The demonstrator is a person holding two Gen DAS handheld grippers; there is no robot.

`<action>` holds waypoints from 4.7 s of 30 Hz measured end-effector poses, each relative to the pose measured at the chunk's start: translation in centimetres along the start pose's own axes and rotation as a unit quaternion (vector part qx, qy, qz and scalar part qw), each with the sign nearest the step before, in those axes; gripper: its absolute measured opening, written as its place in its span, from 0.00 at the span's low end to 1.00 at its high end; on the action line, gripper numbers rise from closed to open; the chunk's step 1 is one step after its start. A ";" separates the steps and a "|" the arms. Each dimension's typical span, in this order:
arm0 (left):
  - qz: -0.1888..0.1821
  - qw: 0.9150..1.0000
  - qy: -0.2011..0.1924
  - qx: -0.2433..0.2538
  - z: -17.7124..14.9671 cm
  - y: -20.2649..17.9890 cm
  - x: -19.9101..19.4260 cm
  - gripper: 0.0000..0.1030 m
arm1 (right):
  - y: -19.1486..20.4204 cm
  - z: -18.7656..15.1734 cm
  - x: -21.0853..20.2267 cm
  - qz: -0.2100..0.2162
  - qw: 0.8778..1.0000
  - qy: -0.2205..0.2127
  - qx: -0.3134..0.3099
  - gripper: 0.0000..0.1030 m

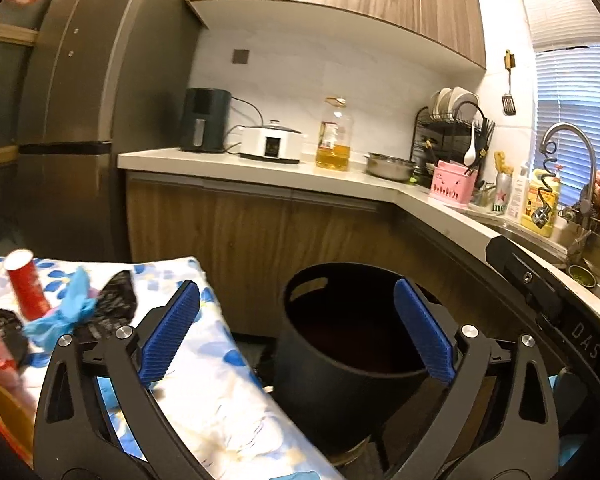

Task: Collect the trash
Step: 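Open both tools over the bin to drop the bags inside, then move both open tools back over the trash on the table, then grasp the lilac tissue with the left tool while the right tool grasps the red paper cup rim, then lift the tissue and red cup and carry them over the black bin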

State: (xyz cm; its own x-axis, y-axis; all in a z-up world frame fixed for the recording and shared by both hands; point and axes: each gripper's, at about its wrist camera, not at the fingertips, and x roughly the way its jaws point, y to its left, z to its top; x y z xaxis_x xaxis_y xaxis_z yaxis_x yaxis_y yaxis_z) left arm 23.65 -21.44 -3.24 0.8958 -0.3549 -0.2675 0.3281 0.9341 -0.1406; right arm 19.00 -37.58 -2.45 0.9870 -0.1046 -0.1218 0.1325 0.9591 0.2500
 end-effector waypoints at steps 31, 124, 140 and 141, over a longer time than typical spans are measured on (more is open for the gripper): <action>0.221 0.974 -0.027 -0.038 -5.8 15.3 -19.5 0.94 | 13.3 -6.9 -6.8 0.135 0.988 0.065 -0.035 0.83; 0.092 0.994 0.044 -0.047 -5.6 12.2 -19.6 0.00 | 15.6 -8.8 -8.9 0.308 0.941 0.127 -0.058 0.03; 0.001 1.000 0.004 0.010 0.0 3.9 -12.3 0.00 | 6.3 -3.5 -7.6 0.184 0.981 0.053 -0.030 0.03; -0.005 1.000 0.001 0.011 0.3 3.5 -11.9 0.00 | 6.0 -3.2 -7.5 0.178 0.982 0.049 -0.029 0.03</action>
State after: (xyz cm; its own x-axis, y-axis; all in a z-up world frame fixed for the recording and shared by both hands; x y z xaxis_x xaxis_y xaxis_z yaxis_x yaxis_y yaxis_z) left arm 14.24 -13.92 -0.25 0.8924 -0.3636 -0.2674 0.3430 0.9314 -0.1217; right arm 12.15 -30.25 -3.10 0.9562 0.2628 -0.1287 -0.2275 0.9443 0.2378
